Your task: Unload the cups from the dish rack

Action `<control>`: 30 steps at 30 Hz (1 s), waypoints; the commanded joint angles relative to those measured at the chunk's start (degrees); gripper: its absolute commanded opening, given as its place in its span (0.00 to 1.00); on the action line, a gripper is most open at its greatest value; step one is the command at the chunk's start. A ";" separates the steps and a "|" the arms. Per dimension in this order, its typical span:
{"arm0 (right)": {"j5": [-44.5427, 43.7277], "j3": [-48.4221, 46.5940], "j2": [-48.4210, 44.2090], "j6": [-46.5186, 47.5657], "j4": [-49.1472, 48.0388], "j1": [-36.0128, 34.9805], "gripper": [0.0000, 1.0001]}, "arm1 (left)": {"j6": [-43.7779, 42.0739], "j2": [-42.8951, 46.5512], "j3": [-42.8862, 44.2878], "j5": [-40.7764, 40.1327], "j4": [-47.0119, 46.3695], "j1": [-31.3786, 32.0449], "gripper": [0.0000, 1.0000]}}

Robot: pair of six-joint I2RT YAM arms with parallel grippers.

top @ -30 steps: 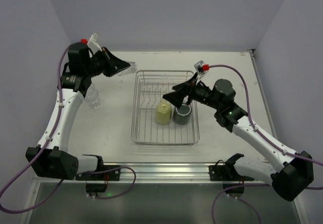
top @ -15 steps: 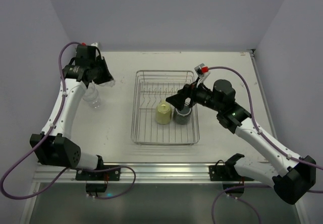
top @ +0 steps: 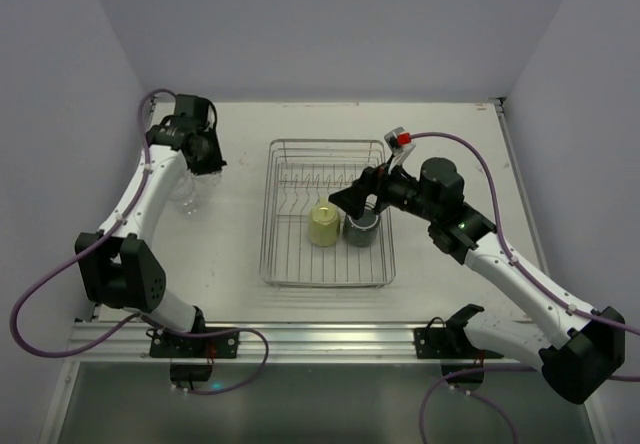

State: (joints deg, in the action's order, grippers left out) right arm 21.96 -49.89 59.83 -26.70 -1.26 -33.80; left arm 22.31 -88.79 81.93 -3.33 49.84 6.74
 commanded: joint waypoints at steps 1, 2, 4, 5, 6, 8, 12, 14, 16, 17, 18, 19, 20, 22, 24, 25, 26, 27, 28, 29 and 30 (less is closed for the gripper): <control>-0.77 0.40 0.02 1.03 -0.76 -0.21 0.99 | -0.77 3.27 3.93 -7.82 -0.89 0.03 0.00; -0.77 0.58 0.11 1.03 -0.85 -0.21 0.99 | -0.86 3.19 5.50 -8.52 -0.28 -0.32 0.00; -0.69 0.67 0.20 1.04 -0.68 -0.21 0.99 | -1.47 2.75 6.92 -9.93 0.51 -0.85 0.00; -0.69 0.58 0.28 1.03 -0.59 -0.21 0.99 | -1.74 2.57 8.23 -10.63 1.47 -1.38 0.00; -0.60 0.58 0.28 1.03 -0.50 -0.12 0.99 | -2.00 2.23 8.85 -12.64 2.09 -1.73 0.00; -0.51 0.67 0.02 1.12 -0.24 -0.21 0.99 | -2.88 2.05 9.39 -13.63 2.63 -3.74 0.00; -0.69 0.85 -0.51 1.30 -0.06 -0.12 0.99 | -3.93 3.19 8.07 -10.11 1.13 -9.64 0.00; -0.69 0.93 -0.59 1.30 0.03 -0.21 0.99 | -3.67 3.36 7.37 -10.03 0.61 -11.13 0.00; -0.51 1.11 -0.51 1.38 -0.06 -0.12 0.99 | -3.24 3.19 6.93 -10.29 0.60 -12.27 0.00; -0.51 1.20 -0.51 1.39 -0.06 -0.21 0.99 | -3.06 3.19 6.67 -10.64 0.60 -12.71 0.00; -0.51 1.28 -0.42 1.39 -0.15 -0.21 0.99 | -2.97 3.36 6.31 -10.47 0.26 -13.15 0.00; -0.42 1.37 -0.33 1.39 -0.24 -0.21 0.99 | -3.06 3.36 5.62 -10.29 -0.10 -13.85 0.00; -0.42 1.46 -0.24 1.39 -0.24 -0.21 0.99 | -3.14 3.19 5.43 -9.51 -0.19 -13.95 0.00; -0.42 1.63 -0.24 1.39 -0.41 -0.21 0.99 | -3.32 2.23 4.91 -8.89 -0.01 -14.04 0.00; -0.42 1.64 -0.16 1.39 -0.59 -0.12 0.99 | -3.32 1.70 4.38 -7.92 -0.19 -14.12 0.00; -0.34 1.64 -0.07 1.39 -0.68 -0.21 0.99 | -3.23 1.52 4.03 -7.48 -0.53 -14.04 0.00; -0.25 1.55 -0.07 1.39 -0.76 -0.21 0.99 | -3.23 1.43 2.98 -7.30 -0.80 -14.04 0.00; -0.25 1.55 0.02 1.39 -0.76 -0.12 0.99 | -3.06 1.52 2.45 -6.87 -1.06 -14.04 0.00; -0.16 1.64 0.02 1.39 -0.85 -0.12 0.99 | -3.06 1.52 1.84 -6.78 -1.67 -14.04 0.00; -0.16 1.64 0.11 1.39 -0.85 -0.21 0.99 | -3.06 1.34 1.13 -6.77 -1.68 -14.12 0.00; -0.25 1.72 0.11 1.39 -0.94 -0.21 0.99 | -2.97 1.17 0.95 -6.51 -1.77 -14.04 0.00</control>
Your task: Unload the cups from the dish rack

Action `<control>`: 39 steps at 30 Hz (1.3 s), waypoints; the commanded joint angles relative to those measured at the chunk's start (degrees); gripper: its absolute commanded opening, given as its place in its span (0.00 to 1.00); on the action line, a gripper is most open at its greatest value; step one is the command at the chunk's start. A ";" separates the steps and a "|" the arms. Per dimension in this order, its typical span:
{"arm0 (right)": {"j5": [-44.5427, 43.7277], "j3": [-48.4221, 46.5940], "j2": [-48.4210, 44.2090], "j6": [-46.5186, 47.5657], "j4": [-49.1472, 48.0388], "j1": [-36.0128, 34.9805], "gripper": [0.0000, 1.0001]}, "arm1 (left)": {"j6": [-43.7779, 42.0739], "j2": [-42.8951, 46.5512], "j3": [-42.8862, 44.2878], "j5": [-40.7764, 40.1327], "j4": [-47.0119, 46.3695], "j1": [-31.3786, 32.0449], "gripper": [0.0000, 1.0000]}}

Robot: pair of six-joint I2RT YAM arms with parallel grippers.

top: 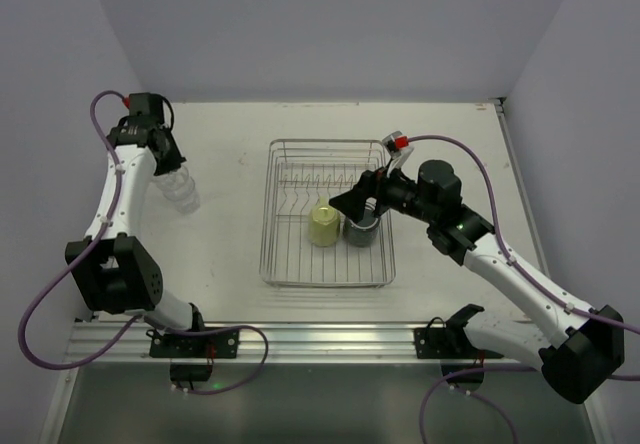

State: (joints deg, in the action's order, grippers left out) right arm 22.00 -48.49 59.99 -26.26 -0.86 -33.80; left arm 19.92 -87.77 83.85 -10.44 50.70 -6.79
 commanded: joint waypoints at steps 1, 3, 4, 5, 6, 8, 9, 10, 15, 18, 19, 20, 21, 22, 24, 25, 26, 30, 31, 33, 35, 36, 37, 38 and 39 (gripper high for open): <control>-0.20 0.41 0.04 0.95 -1.42 -0.21 0.99 | -0.50 0.14 -1.23 1.03 -2.80 -0.51 0.00; -0.20 0.68 0.22 0.95 -1.60 -0.21 0.99 | -0.06 0.14 -2.20 2.00 -3.41 -0.51 0.00; -0.20 0.76 0.22 0.86 -1.68 -0.12 0.99 | -0.06 -0.03 -2.55 2.09 -3.67 -0.60 0.00; -0.03 0.85 0.31 0.77 -1.86 -0.21 0.99 | 0.03 -0.30 -2.82 2.00 -3.76 -0.60 0.00; 0.23 1.03 0.31 0.86 -2.04 -0.21 0.99 | 0.12 -0.82 -3.25 2.09 -4.11 -0.51 0.00; 0.24 1.12 0.22 0.77 -2.12 -0.21 0.99 | 0.29 -1.53 -3.70 2.35 -4.20 -0.51 0.00; 0.24 1.12 0.13 0.86 -2.04 -0.12 0.99 | 0.29 -1.97 -4.05 2.35 -4.73 -0.51 0.00; 0.15 1.20 -0.04 0.86 -1.95 -0.21 0.99 | 0.38 -2.23 -4.31 2.18 -4.90 -0.51 0.00; 0.24 1.73 -0.22 0.77 -2.04 -0.21 0.99 | 0.47 -3.73 -4.58 2.44 -5.87 -0.51 0.00; 0.41 1.91 -0.04 0.86 -2.12 -0.21 0.99 | 0.64 -4.34 -4.40 1.74 -6.22 -0.51 0.00; 0.50 1.91 0.04 0.77 -2.12 -0.21 0.99 | 0.73 -4.60 -4.05 1.65 -5.96 -0.51 0.00; 0.59 1.99 0.04 0.77 -2.04 -0.21 0.99 | 0.82 -4.78 -3.88 1.65 -5.70 -0.51 0.00; 0.68 2.08 0.04 0.69 -2.21 -0.21 0.99 | 0.82 -4.96 -3.87 1.65 -5.52 -0.51 0.01; 0.68 2.08 0.04 0.68 -2.21 -0.12 0.99 | 0.91 -4.96 -3.87 1.65 -5.61 -0.51 0.04; 0.94 2.00 -0.04 0.68 -2.39 -0.21 0.99 | 0.99 -4.87 -4.05 1.30 -5.52 -0.51 0.11; 1.03 2.00 -0.13 0.51 -2.39 -0.12 0.99 | 1.00 -4.87 -4.05 1.21 -5.43 -0.51 0.12; 1.38 2.00 -0.13 0.51 -2.48 -0.21 0.99 | 1.00 -4.78 -4.05 1.21 -5.43 -0.51 0.13; 1.64 2.17 -0.04 0.16 -3.00 -0.21 0.99 | 1.08 -4.61 -4.14 0.95 -5.43 -0.51 0.22; 1.82 2.08 0.04 0.07 -2.92 -0.21 0.99 | 1.08 -4.69 -4.14 0.86 -5.35 -0.51 0.22; 1.99 2.26 -0.04 -0.02 -2.92 -0.21 0.99 | 1.26 -4.61 -4.22 0.68 -5.34 -0.51 0.23; 1.91 2.26 -0.04 0.07 -2.65 -0.21 0.99 | 1.35 -4.35 -4.14 0.77 -5.26 -0.51 0.23; 1.39 2.17 0.04 0.16 -2.39 -0.21 0.99 | 1.35 -4.26 -4.14 0.77 -5.17 -0.51 0.22; 1.03 2.08 0.13 0.24 -2.13 -0.21 0.99 | 1.52 -3.99 -4.14 0.68 -5.17 -0.51 0.22; 0.68 1.91 0.22 0.33 -1.25 -0.21 0.99 | 1.70 -3.38 -4.14 0.51 -5.00 -0.51 0.21; 0.24 1.73 0.39 0.68 -0.72 -0.21 0.99 | 1.70 -3.03 -3.96 0.24 -4.99 -0.51 0.21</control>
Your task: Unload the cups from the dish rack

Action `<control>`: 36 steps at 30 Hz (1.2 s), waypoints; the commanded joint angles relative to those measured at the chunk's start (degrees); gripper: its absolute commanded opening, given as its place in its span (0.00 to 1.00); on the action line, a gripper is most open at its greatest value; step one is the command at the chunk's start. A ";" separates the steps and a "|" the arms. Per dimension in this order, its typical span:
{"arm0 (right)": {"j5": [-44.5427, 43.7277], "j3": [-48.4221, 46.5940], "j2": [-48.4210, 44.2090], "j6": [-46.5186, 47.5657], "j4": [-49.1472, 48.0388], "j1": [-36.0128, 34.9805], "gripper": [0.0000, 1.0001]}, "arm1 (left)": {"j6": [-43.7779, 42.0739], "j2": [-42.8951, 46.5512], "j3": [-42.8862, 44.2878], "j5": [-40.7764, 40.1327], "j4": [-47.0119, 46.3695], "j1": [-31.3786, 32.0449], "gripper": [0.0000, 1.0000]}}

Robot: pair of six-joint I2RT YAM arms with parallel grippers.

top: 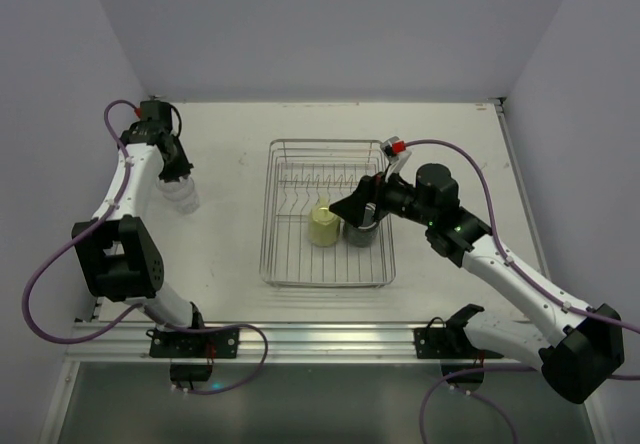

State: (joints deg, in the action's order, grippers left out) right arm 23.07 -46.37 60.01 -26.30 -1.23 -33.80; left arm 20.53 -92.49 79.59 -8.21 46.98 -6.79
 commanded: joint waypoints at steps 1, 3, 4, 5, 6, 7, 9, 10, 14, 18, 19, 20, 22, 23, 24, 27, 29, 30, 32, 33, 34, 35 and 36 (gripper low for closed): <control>-2.31 -0.74 0.63 0.82 0.44 -0.21 0.99 | 1.35 2.91 0.39 -2.08 -1.28 -0.51 0.21; -4.16 -2.14 1.42 1.25 4.03 -0.21 0.99 | 1.44 4.33 1.52 -2.16 -0.58 -0.51 0.21; -6.00 -3.02 2.04 1.43 5.79 -0.21 0.99 | 1.70 5.20 2.14 -2.16 -0.31 -0.51 0.20; -7.15 -5.46 3.96 1.52 9.72 -0.39 0.99 | 1.96 6.87 2.84 -2.08 0.38 -0.51 0.20; -8.47 -6.96 5.11 1.95 11.85 -0.91 0.99 | 2.14 7.67 3.63 -1.73 0.83 -0.51 0.20; -9.87 -8.29 6.34 2.31 13.96 -1.52 0.99 | 2.66 8.46 5.47 -1.03 1.35 -0.60 0.20; -15.93 -12.33 9.94 4.14 19.32 -4.85 0.99 | 3.02 10.65 7.24 0.38 2.41 -0.42 0.20; -18.65 -13.47 11.00 4.68 20.91 -6.09 0.99 | 3.46 11.44 7.94 2.65 2.59 -0.42 0.20; -27.09 -19.44 15.92 5.83 27.15 -11.54 0.99 | 4.86 16.19 9.88 10.82 1.54 -0.42 0.22; -27.82 -22.44 20.05 6.88 29.88 -13.22 0.99 | 7.24 20.59 6.90 24.11 -2.50 -0.42 0.26; -28.16 -23.32 20.93 7.06 31.02 -13.48 0.99 | 8.72 22.07 5.94 28.47 -3.20 -0.16 0.26; -28.95 -25.24 21.81 7.06 33.55 -14.09 0.99 | 9.60 22.87 4.88 30.51 -5.13 -0.07 0.28; -30.97 -27.36 24.52 7.23 36.20 -14.54 0.99 | 11.88 24.80 0.58 36.47 -7.33 0.28 0.29; -31.59 -29.46 25.41 7.23 38.48 -15.15 0.99 | 12.59 25.25 -0.65 37.73 -9.00 0.54 0.30; -32.47 -30.61 26.38 6.71 39.63 -15.50 0.99 | 13.12 25.69 -1.88 38.52 -9.71 0.89 0.30; -36.07 -34.92 29.72 4.00 43.85 -16.64 0.99 | 13.57 26.74 -5.06 38.27 -11.12 2.74 0.30; -38.01 -38.16 32.26 2.14 46.92 -17.52 0.99 | 13.92 27.18 -6.90 38.09 -11.56 3.18 0.30; -38.62 -39.40 33.23 0.48 47.98 -17.70 0.99 | 14.09 27.36 -7.34 38.18 -11.74 3.36 0.30; -39.85 -42.47 35.95 -0.93 50.96 -18.14 0.99 | 14.45 28.15 -8.84 38.26 -12.52 3.80 0.31; -39.86 -43.27 36.75 -2.07 51.59 -18.14 0.99 | 14.53 28.33 -9.01 38.27 -12.62 3.97 0.31; -39.77 -43.89 37.37 -2.52 52.21 -18.14 0.99 | 14.45 28.68 -9.28 38.35 -12.62 4.15 0.32; -39.25 -44.76 38.16 -3.13 52.99 -18.23 0.99 | 14.45 28.85 -9.80 38.61 -12.62 4.15 0.32; -38.72 -45.03 38.43 -3.75 53.09 -18.14 0.99 | 14.53 29.12 -10.07 38.97 -12.70 4.24 0.32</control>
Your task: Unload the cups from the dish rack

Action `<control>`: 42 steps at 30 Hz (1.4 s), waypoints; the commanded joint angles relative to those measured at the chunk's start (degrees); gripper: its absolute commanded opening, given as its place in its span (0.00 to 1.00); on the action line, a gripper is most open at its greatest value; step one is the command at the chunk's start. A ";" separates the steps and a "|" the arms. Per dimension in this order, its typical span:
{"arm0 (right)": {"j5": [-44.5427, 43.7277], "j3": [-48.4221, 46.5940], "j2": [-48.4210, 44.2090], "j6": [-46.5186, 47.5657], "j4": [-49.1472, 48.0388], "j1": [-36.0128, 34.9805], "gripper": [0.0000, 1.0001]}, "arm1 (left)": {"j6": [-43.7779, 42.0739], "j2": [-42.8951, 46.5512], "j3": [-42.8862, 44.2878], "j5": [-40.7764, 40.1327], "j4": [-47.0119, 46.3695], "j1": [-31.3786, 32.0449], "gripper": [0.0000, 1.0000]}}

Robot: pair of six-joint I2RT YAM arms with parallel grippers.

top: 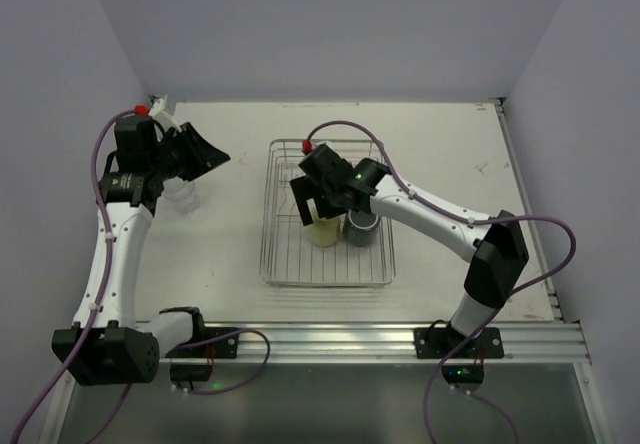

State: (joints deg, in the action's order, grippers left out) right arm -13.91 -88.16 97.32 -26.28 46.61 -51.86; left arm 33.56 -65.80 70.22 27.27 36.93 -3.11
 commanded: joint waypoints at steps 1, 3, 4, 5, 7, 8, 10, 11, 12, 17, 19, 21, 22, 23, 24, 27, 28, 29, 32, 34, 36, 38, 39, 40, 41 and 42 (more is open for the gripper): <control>-1.38 -3.42 1.29 -4.21 5.16 -0.26 0.99 | 1.51 2.78 -1.04 3.76 -2.74 0.48 0.33; -1.12 -3.68 2.17 -5.79 5.42 -0.26 0.99 | 1.42 3.22 -1.92 4.20 -2.91 0.57 0.33; -1.03 -3.86 2.52 -6.06 5.51 -0.18 0.99 | 1.33 3.48 -2.10 4.20 -2.91 0.57 0.33; -0.94 -4.12 2.87 -6.41 5.60 -0.35 0.99 | 1.16 3.66 -2.19 4.29 -3.00 0.57 0.33; -0.85 -4.30 3.75 -7.03 5.42 -0.53 0.99 | 0.98 3.84 -2.80 4.64 -3.18 0.57 0.34; -0.85 -4.47 4.10 -7.29 5.42 -0.61 0.99 | 0.89 3.84 -2.98 4.90 -3.26 0.57 0.34; -0.85 -5.17 5.25 -7.73 5.86 -0.88 0.99 | 0.80 3.84 -3.50 5.34 -3.61 0.56 0.34; -0.85 -5.53 5.69 -8.34 5.95 -0.88 0.99 | 0.63 3.75 -3.68 5.34 -3.62 0.57 0.34; -0.94 -5.79 6.04 -8.69 6.04 -1.05 0.99 | 0.72 3.66 -3.94 5.43 -3.62 0.48 0.34; -2.69 -8.60 9.37 -13.16 7.61 -1.14 0.99 | 0.37 3.66 -4.30 6.04 -3.97 0.48 0.34; -4.36 -9.57 10.60 -14.93 8.67 -1.14 0.99 | 0.28 3.75 -4.21 6.13 -3.97 0.56 0.35; -5.24 -9.92 11.31 -17.39 9.11 -1.14 0.99 | 0.19 3.84 -4.30 6.22 -3.97 0.57 0.35; -5.42 -10.27 11.66 -18.18 9.55 -1.23 0.99 | 0.10 3.92 -4.47 6.31 -3.97 0.57 0.35; -6.03 -10.36 12.19 -19.49 9.81 -1.14 0.99 | 0.01 3.93 -4.56 6.31 -3.97 0.48 0.35; -6.56 -10.45 12.45 -20.20 9.99 -1.14 0.99 | -0.16 3.93 -4.74 6.39 -3.97 0.56 0.35; -7.45 -10.45 12.90 -22.49 10.43 -1.14 0.99 | -0.51 4.01 -5.44 6.57 -3.97 0.57 0.35; -7.36 -10.45 12.98 -22.76 10.34 -1.14 0.99 | -0.60 4.10 -5.61 6.66 -3.97 0.48 0.35; -7.36 -10.45 13.16 -23.37 10.43 -1.14 0.99 | -0.86 4.10 -5.79 6.66 -3.97 0.56 0.35; -7.18 -10.02 13.25 -23.99 10.26 -1.14 0.99 | -1.22 4.10 -5.79 6.57 -3.71 0.48 0.35; -7.45 -9.84 13.34 -24.60 10.52 -1.14 0.99 | -1.31 4.01 -5.79 6.57 -3.70 0.48 0.35; -7.71 -9.75 13.16 -24.87 10.52 -1.14 0.99 | -1.31 3.93 -5.97 6.66 -3.70 0.48 0.35; -7.54 -9.58 13.25 -25.13 10.26 -1.23 0.98 | -1.39 3.93 -5.97 6.92 -3.70 0.56 0.35; -7.36 -9.57 13.25 -25.22 10.17 -1.23 0.98 | -1.39 3.93 -6.05 6.92 -3.70 0.48 0.35; -7.36 -9.57 13.42 -25.57 10.17 -1.23 0.98 | -1.39 4.01 -6.14 6.92 -3.70 0.48 0.35; -7.18 -9.57 13.51 -25.83 10.17 -1.14 0.97 | -1.48 4.10 -6.06 7.01 -3.70 0.56 0.35; -7.09 -9.57 13.69 -26.10 10.17 -1.23 0.97 | -1.66 4.10 -6.06 7.10 -3.62 0.48 0.35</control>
State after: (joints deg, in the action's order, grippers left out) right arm -18.96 -96.42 110.63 -49.69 56.29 -52.86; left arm 33.28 -62.65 64.34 31.88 33.95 -2.85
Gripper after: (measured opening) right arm 0.971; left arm 0.349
